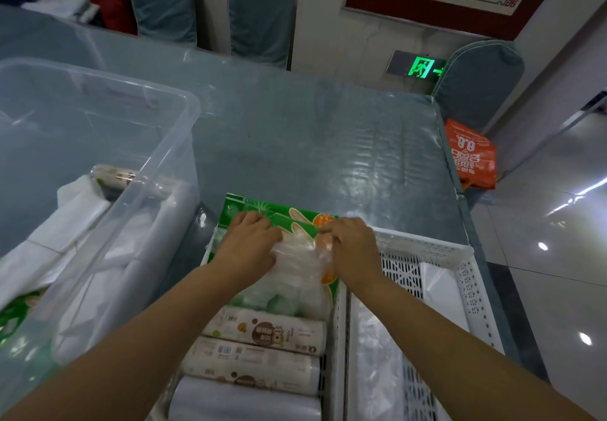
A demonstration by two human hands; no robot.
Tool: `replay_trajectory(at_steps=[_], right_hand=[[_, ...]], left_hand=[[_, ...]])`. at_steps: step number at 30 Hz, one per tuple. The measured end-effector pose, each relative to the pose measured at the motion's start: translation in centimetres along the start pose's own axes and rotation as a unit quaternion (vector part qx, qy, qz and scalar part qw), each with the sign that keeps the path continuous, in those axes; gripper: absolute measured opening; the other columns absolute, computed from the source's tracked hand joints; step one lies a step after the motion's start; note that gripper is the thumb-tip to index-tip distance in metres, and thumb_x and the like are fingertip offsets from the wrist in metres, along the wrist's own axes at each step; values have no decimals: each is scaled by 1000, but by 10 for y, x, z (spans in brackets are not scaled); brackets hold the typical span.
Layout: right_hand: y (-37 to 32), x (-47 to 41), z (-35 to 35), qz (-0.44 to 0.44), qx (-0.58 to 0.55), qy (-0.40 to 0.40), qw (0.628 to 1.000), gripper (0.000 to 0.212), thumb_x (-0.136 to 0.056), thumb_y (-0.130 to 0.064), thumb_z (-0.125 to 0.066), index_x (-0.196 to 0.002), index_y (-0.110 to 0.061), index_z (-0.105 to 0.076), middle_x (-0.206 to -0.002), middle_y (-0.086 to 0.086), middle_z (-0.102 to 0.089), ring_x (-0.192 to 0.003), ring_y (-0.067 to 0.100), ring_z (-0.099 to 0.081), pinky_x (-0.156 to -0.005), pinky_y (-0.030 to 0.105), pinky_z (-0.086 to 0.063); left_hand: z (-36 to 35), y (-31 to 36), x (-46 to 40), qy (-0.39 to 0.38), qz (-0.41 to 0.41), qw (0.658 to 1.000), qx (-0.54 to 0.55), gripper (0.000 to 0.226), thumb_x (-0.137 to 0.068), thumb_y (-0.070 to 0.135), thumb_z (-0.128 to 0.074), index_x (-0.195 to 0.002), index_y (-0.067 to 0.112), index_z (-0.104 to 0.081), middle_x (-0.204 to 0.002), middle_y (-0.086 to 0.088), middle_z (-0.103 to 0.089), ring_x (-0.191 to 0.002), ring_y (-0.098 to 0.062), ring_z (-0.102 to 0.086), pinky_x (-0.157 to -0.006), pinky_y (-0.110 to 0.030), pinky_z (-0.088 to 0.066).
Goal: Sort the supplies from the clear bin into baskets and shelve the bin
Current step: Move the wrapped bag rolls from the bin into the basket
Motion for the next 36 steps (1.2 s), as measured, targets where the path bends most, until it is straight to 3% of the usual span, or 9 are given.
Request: replay_trajectory(at_steps=[4, 9, 15, 18, 21, 24, 27, 33, 36], right_hand=[[17, -7, -2, -101, 70, -49, 991, 26, -86, -19, -54, -110, -22, -64, -112, 2, -64, -105, 26, -47, -86, 38, -36], [19, -9, -7, -117, 122, -84, 982, 23, -88, -27, -54, -108, -22, -64, -110, 4, -61, -103, 26, -46, -85, 37, -36], [11, -25, -5, -46, 137, -65, 987, 19, -87, -21, -55, -97, -28, -70, -96, -1, -63, -97, 23, -45, -78, 35, -26], [12, -34, -5, -23, 154, -106, 982, 17, -86, -27, -57, -97, -29, -70, -96, -1, -63, -98, 22, -46, -77, 34, -26], [20, -44, -3, -71, 85, -47, 993, 17, -87, -29, -56, -97, -25, -70, -99, 2, -62, -99, 24, -47, -79, 34, -31], [26, -52, -4, -101, 68, -58, 991, 21, -89, -27, -56, -107, -22, -66, -108, 3, -62, -104, 24, -47, -85, 37, -36], [29, -53, -6, -102, 72, -100, 987, 13, -87, -25, -59, -96, -24, -69, -100, 1, -66, -98, 22, -53, -85, 38, -38], [34, -57, 0, -44, 83, -94, 991, 18, -88, -15, -55, -90, -23, -71, -95, 1, -69, -91, 21, -58, -86, 35, -34], [39, -60, 4, -35, 104, -136, 985, 19, -87, -14, -53, -92, -23, -70, -98, 2, -67, -92, 22, -58, -86, 34, -32]], left_hand=[[-6, -1, 12, -50, -26, 998, 4, 19, -83, 31, -54, -95, 22, -65, -97, 3, -58, -105, -19, -43, -97, -36, -30], [-12, 1, 17, -84, -51, 995, -4, 28, -83, 34, -54, -108, 26, -63, -105, 2, -59, -109, -20, -42, -99, -36, -29], [-3, -4, 8, -76, 2, 990, 118, 76, -69, 57, -63, -135, 31, -38, -135, 5, -41, -128, -18, -29, -109, -40, -21], [2, -10, -6, -44, 27, 992, 119, 66, -81, 54, -53, -139, 29, -34, -145, 3, -36, -134, -20, -25, -111, -41, -17], [1, -14, -18, -46, 28, 998, 42, 56, -91, 38, -45, -142, 24, -29, -149, 1, -34, -137, -19, -23, -113, -41, -13], [-1, -16, -24, -53, 37, 998, 7, 47, -91, 25, -42, -138, 20, -35, -141, -4, -42, -132, -23, -30, -111, -41, -18], [-2, -14, -29, -47, 46, 998, 4, 41, -89, 16, -41, -130, 19, -46, -129, -7, -49, -123, -27, -37, -105, -41, -24], [-7, -13, -33, -20, 76, 997, 17, 31, -90, 21, -45, -116, 21, -61, -116, -4, -59, -113, -25, -42, -101, -37, -29], [-6, -11, -34, 5, 85, 996, 31, 28, -89, 23, -50, -113, 24, -63, -113, -1, -60, -112, -23, -43, -99, -36, -29]])
Point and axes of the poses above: each hand's wrist, its own x-axis away from the middle knuckle, its own z-axis out of the back of the hand, y = z × x, the point moved 1 cm from there along -x, towards the middle knuckle
